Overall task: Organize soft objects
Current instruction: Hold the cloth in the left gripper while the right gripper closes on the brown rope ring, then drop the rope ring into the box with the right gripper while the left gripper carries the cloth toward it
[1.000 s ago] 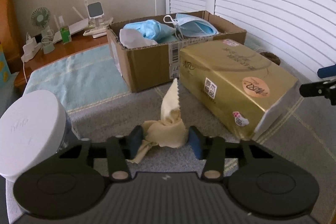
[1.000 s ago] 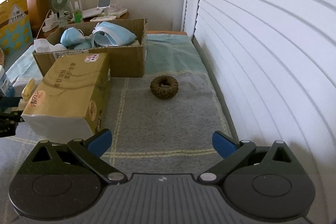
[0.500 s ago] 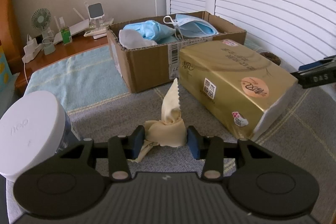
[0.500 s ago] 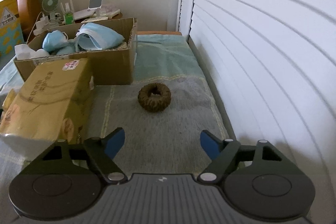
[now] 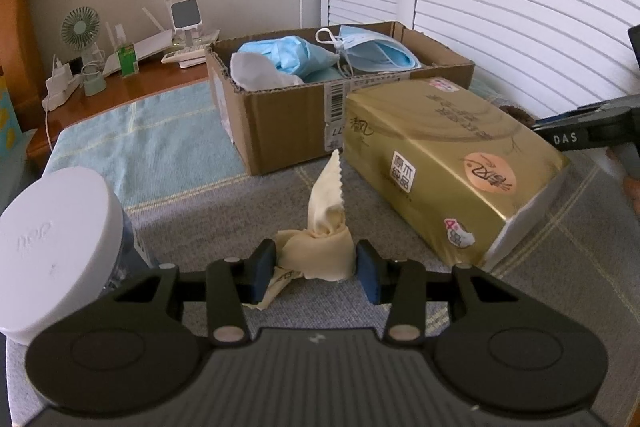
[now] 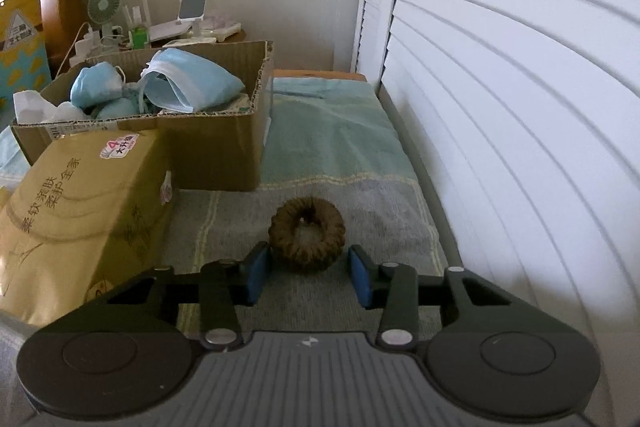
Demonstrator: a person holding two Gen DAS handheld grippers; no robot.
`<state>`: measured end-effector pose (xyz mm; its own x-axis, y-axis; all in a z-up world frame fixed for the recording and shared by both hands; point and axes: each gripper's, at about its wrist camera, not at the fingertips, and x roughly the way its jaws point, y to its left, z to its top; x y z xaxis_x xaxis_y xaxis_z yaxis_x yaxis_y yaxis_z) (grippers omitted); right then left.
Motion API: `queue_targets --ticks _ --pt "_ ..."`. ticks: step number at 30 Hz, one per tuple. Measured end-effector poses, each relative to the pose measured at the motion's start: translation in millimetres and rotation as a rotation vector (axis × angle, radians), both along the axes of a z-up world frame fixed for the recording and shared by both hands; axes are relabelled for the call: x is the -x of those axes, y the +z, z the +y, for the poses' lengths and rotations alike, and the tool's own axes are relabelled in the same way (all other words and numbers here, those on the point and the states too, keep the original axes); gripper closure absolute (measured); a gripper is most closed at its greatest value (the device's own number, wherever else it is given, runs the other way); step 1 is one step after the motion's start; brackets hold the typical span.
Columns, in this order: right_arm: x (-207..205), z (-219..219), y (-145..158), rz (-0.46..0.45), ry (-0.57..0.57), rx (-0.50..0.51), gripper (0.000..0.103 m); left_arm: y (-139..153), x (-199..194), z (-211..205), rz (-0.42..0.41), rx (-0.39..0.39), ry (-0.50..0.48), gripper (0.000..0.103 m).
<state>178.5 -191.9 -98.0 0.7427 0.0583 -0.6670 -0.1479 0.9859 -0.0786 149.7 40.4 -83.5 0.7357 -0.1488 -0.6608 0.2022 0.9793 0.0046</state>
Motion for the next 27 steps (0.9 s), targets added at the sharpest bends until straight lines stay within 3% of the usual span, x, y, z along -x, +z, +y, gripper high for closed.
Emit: queue_targets --ticks 13,27 --pt "-12.0 5.7 0.6 -0.009 0.018 0.013 0.055 -0.2 -0.9 0.4 0.001 0.001 -0.003 0.060" --pt "4.3 7.4 16.0 -0.029 0.025 0.023 0.065 8.4 2.7 -3.0 0.004 -0.025 -0.057 0.068"
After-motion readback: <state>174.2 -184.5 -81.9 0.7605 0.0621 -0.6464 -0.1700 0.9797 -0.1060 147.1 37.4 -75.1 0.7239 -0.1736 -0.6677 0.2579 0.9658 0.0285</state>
